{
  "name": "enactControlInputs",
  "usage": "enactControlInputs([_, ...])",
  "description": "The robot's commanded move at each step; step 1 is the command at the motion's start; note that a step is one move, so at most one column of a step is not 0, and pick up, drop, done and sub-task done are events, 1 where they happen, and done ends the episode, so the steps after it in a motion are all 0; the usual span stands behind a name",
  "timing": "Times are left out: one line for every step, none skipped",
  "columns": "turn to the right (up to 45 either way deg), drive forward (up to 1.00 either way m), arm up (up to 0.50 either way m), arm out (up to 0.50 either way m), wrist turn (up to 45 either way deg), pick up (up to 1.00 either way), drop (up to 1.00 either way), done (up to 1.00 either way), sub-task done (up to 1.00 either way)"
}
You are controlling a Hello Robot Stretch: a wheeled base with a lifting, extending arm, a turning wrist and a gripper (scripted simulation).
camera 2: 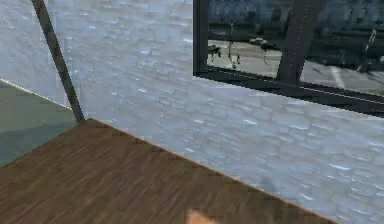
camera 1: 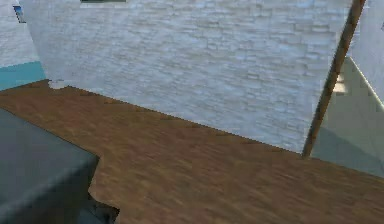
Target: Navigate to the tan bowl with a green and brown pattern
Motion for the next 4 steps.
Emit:
enactControlInputs([-6.0, 0.0, 0.0, 0.0, 0.0, 0.0, 0.0, 0.0, 0.0])
enactControlInputs([0.0, 0.65, 0.0, 0.0, 0.0, 0.0, 0.0, 0.0, 0.0])
enactControlInputs([0.0, 0.5, 0.0, 0.0, 0.0, 0.0, 0.0, 0.0, 0.0])
enactControlInputs([-42.0, 0.0, 0.0, 0.0, 0.0, 0.0, 0.0, 0.0, 0.0])
